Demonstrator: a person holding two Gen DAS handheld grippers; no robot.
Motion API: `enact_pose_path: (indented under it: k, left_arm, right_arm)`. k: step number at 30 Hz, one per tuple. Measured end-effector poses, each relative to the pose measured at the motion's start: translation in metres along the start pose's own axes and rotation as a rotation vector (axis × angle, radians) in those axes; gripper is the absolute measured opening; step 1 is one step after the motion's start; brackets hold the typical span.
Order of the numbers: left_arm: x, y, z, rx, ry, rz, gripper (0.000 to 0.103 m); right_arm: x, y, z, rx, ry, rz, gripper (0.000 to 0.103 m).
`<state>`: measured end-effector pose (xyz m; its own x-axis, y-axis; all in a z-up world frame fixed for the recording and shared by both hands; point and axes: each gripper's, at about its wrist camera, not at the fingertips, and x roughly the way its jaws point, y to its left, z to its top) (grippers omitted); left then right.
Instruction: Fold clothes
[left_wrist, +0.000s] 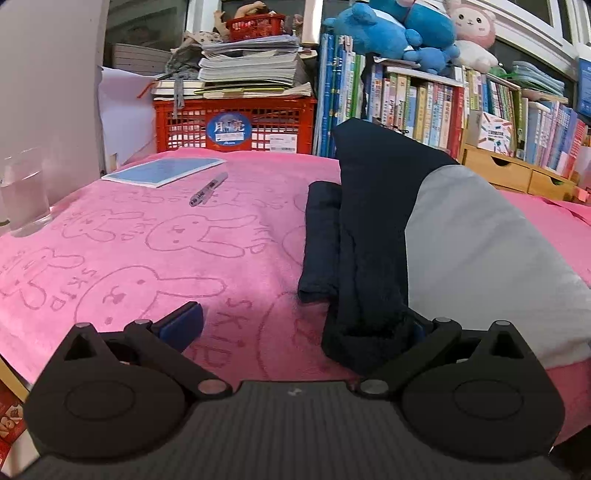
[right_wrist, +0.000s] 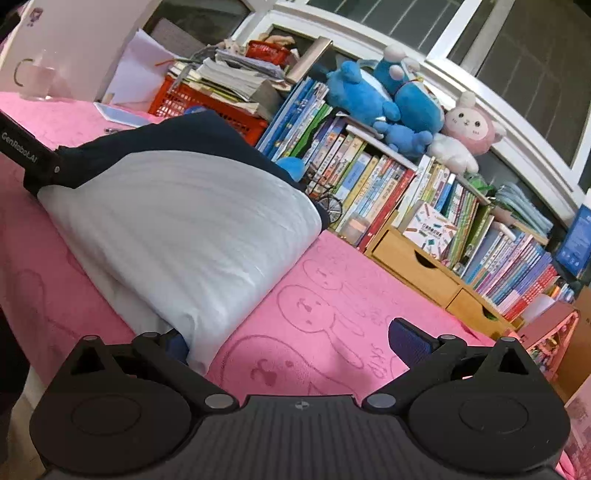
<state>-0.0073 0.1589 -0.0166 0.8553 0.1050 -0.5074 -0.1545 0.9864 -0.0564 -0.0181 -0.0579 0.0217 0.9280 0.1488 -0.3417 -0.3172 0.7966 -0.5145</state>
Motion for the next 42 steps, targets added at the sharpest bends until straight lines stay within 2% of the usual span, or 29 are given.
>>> enact_pose_path:
  k: [2,4,6,7,8,12,13,14,17,18,20,21,23,25,28,30,34,38,39,42]
  left_arm:
    - [-0.001,-0.001,0.001,0.005,0.008,-0.022,0.103]
    - [-0.002,-0.003,0.001,0.008,0.018,-0.056,0.103]
    - [-0.006,-0.011,0.002,0.004,0.037,-0.133,0.103]
    - [-0.008,-0.016,0.002,0.004,0.044,-0.166,0.103]
    - [-0.009,-0.020,0.001,0.009,0.044,-0.180,0.103]
    - [-0.009,-0.033,-0.006,0.074,0.030,-0.139,0.103]
    - [-0.010,-0.032,-0.007,0.075,0.027,-0.140,0.103]
    - [-0.011,-0.031,-0.007,0.076,0.027,-0.142,0.103]
    - [-0.012,-0.030,-0.008,0.082,0.028,-0.148,0.103]
    - [-0.013,-0.030,-0.008,0.083,0.025,-0.147,0.103]
    - [-0.013,-0.031,-0.009,0.084,0.017,-0.143,0.103]
    - [-0.013,-0.031,-0.010,0.085,0.012,-0.141,0.103]
    - [-0.014,-0.031,-0.011,0.085,0.007,-0.142,0.103]
    - [-0.014,-0.030,-0.011,0.086,0.003,-0.147,0.103]
    - [-0.014,-0.029,-0.012,0.088,-0.002,-0.149,0.103]
    - [-0.015,-0.027,-0.013,0.085,-0.006,-0.144,0.103]
    - [-0.015,-0.023,-0.014,0.087,-0.014,-0.143,0.103]
    - [-0.015,-0.023,-0.015,0.096,-0.020,-0.145,0.103]
    - [-0.016,-0.023,-0.015,0.096,-0.018,-0.144,0.103]
    - [-0.016,-0.023,-0.014,0.097,-0.012,-0.142,0.103]
  right_arm:
    - [-0.001,-0.005,0.004,-0.027,-0.014,-0.035,0.102]
    - [-0.005,-0.010,0.008,-0.075,-0.049,-0.134,0.103]
    - [-0.004,-0.027,0.013,-0.084,-0.038,-0.188,0.103]
    - [-0.003,-0.039,0.013,-0.057,-0.017,-0.176,0.103]
    - [-0.001,-0.052,0.012,-0.021,0.008,-0.154,0.103]
    - [0.003,-0.073,-0.009,0.078,0.130,0.052,0.103]
    - [-0.002,-0.077,-0.013,0.102,0.136,0.096,0.103]
    - [-0.008,-0.082,-0.016,0.128,0.135,0.136,0.103]
    - [-0.030,-0.116,-0.015,0.305,0.064,0.365,0.103]
    - [-0.035,-0.126,-0.011,0.363,0.025,0.408,0.103]
    - [-0.029,-0.136,0.007,0.410,-0.010,0.402,0.097]
    - [-0.017,-0.134,0.020,0.394,-0.009,0.381,0.092]
    - [0.015,-0.123,0.043,0.340,-0.007,0.382,0.063]
    - [0.056,-0.098,0.070,0.276,0.015,0.430,0.056]
    - [0.118,-0.039,0.103,0.195,0.127,0.508,0.047]
    - [0.159,0.001,0.125,0.142,0.206,0.559,0.047]
    - [0.183,0.039,0.152,0.041,0.227,0.579,0.048]
    - [0.192,0.036,0.156,0.074,0.197,0.653,0.049]
    - [0.194,0.033,0.156,0.092,0.187,0.676,0.051]
    - [0.201,0.034,0.159,0.116,0.159,0.717,0.068]
